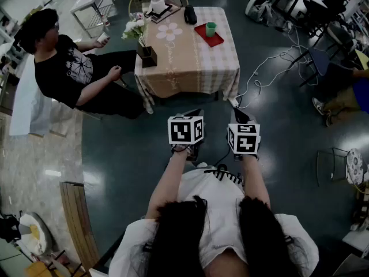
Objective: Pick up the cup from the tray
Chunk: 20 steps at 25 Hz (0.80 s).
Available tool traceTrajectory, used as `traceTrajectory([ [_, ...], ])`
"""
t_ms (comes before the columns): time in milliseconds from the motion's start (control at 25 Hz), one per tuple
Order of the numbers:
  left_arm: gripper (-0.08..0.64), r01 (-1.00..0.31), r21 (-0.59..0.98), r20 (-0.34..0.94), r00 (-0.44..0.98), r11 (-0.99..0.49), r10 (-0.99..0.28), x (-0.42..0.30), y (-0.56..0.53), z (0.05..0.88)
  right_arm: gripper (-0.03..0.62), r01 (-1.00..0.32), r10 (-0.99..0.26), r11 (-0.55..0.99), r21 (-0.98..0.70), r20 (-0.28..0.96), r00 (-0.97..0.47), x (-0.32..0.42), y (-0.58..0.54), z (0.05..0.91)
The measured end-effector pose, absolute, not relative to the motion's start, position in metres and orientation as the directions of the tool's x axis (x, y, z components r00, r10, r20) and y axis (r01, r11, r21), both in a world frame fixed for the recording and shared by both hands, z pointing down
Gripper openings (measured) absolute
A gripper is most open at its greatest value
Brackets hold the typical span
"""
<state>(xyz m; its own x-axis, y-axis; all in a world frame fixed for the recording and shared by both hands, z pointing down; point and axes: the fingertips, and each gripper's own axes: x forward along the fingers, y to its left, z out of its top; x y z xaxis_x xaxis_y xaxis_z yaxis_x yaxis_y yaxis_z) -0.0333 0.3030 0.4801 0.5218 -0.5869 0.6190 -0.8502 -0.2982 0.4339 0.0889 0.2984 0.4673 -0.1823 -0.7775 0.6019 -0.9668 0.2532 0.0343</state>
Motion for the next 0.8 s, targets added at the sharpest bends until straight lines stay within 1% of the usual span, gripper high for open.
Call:
traceTrajectory([
  [480, 0.008, -0.852, 0.444, 0.628, 0.517, -0.278, -0.582, -0.03, 0.305, 0.488, 0.009, -0.963, -0.765, 0.265, 0.043, 0.617, -0.183, 0.095, 0.3, 0.475],
  [680, 0.008, -0.852, 0.446, 0.634, 0.516, -0.272, -0.576, -0.027, 0.307, 0.492, 0.011, -0.967, -0.763, 0.252, -0.03, 0.609, -0.218, 0.098, 0.299, 0.477],
  [800, 0.008, -0.856, 0.441, 0.639, 0.511, -0.27, -0.574, -0.028, 0.308, 0.493, 0.014, -0.967, -0.775, 0.253, -0.034, 0.591, -0.223, 0.101, 0.297, 0.475],
])
